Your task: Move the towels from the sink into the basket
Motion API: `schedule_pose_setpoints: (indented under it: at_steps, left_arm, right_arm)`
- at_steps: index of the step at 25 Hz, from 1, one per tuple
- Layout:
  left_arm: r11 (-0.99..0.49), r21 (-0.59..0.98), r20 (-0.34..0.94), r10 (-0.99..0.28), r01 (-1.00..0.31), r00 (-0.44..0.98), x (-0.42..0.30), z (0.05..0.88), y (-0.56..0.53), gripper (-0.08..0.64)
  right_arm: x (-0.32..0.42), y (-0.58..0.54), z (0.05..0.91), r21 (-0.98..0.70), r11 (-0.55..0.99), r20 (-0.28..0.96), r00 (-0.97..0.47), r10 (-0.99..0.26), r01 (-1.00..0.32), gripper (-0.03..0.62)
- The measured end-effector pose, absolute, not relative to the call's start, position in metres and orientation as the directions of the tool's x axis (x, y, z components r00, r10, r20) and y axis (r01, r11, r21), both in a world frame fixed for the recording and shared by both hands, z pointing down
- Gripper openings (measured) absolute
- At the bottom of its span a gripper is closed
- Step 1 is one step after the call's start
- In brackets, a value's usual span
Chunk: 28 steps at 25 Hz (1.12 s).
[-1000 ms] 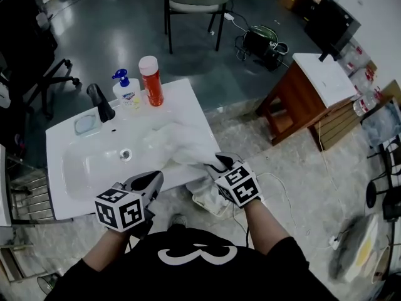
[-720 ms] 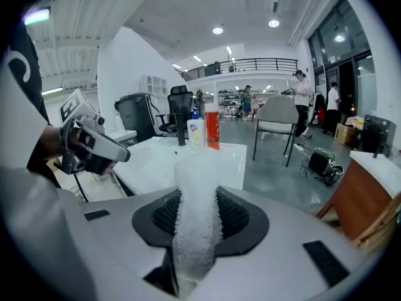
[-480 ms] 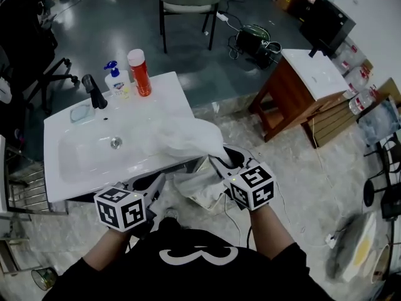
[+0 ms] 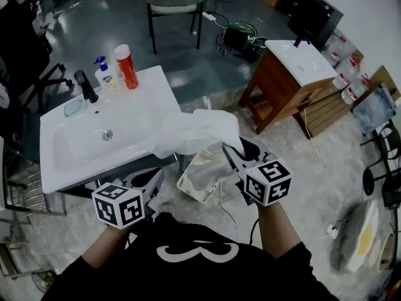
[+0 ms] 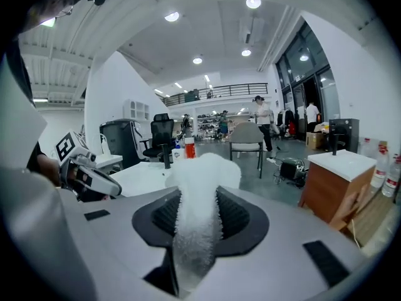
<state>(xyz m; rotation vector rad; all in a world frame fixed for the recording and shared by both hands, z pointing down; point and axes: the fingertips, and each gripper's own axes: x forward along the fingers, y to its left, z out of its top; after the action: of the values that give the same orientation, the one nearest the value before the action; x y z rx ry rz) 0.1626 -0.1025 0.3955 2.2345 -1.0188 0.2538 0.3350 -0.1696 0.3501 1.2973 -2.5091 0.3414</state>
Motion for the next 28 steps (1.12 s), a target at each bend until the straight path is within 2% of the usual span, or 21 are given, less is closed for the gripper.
schedule_pose_setpoints:
  at_steps: [16,28]
  left_arm:
    - [-0.511,0.501,0.438,-0.547,-0.699,0.713,0.208,0.413,-0.075,0.005]
    - [-0.491,0.520,0.526,-0.460,-0.698,0.715,0.226,0.486,-0.120,0.005]
  right_arm:
    - [0.408,-0.130,0.374,-0.169,0.414,0.334,-0.447,-0.830,-0.894,0.123]
    - [0.410,-0.164,0.500,-0.268,0.336,0.500,-0.428,-0.753,-0.903,0.125]
